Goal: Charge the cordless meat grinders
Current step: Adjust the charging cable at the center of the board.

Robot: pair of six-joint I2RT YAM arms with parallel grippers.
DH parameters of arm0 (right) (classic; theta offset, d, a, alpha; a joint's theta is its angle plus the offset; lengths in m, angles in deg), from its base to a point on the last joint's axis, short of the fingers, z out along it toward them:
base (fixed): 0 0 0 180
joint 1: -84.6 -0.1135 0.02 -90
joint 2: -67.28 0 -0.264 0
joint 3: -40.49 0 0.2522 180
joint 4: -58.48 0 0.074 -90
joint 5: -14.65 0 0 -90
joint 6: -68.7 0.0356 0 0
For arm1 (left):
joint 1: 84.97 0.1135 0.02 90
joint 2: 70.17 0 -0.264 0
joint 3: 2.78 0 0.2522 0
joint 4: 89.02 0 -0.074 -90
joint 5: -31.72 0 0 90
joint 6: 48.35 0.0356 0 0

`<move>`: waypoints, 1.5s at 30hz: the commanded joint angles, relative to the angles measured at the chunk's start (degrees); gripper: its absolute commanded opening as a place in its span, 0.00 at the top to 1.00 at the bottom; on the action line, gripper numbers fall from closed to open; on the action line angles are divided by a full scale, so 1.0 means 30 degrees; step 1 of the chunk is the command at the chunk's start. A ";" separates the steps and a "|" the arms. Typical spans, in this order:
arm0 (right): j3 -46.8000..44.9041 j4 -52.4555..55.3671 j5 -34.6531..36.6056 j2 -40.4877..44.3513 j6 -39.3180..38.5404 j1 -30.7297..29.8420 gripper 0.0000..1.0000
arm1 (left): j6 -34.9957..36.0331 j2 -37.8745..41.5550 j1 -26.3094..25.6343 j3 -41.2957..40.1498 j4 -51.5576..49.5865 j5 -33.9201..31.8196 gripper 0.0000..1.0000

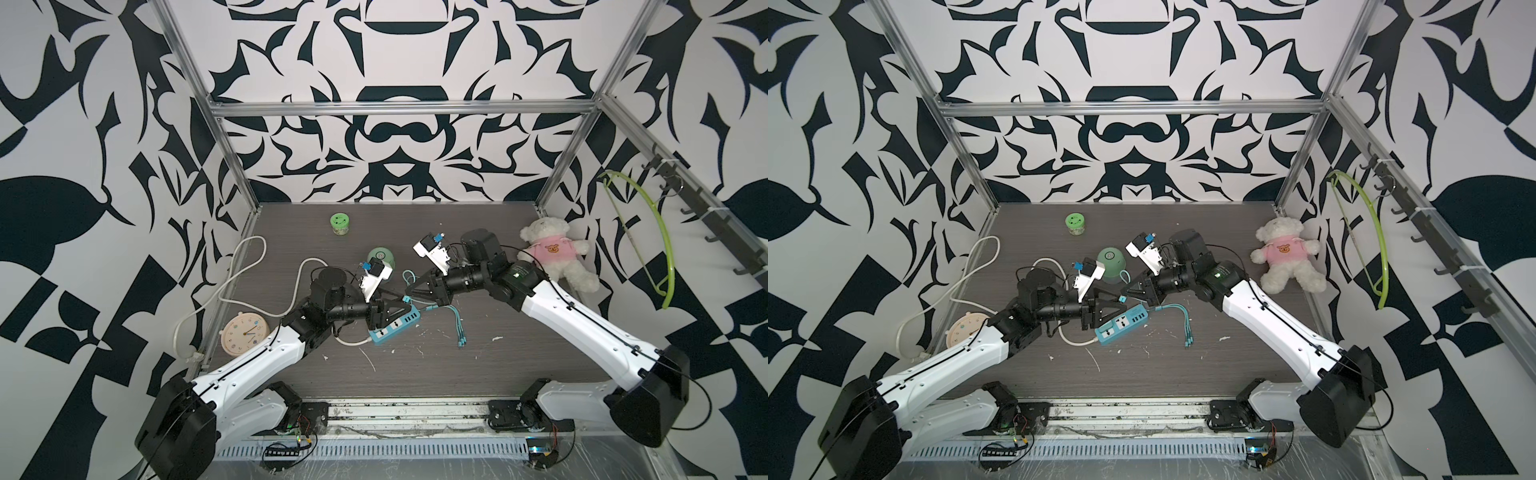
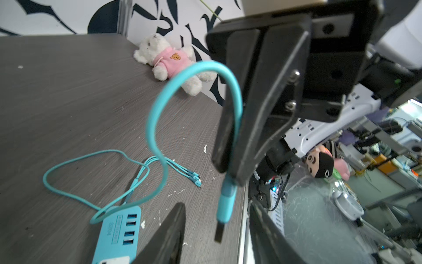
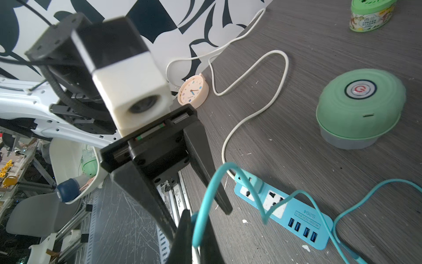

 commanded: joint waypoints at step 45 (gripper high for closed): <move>0.3450 0.4774 1.2904 -0.2120 2.1014 -0.2161 0.92 | 1.1350 -0.3086 -0.6664 0.2969 -0.1689 -1.8726 1.00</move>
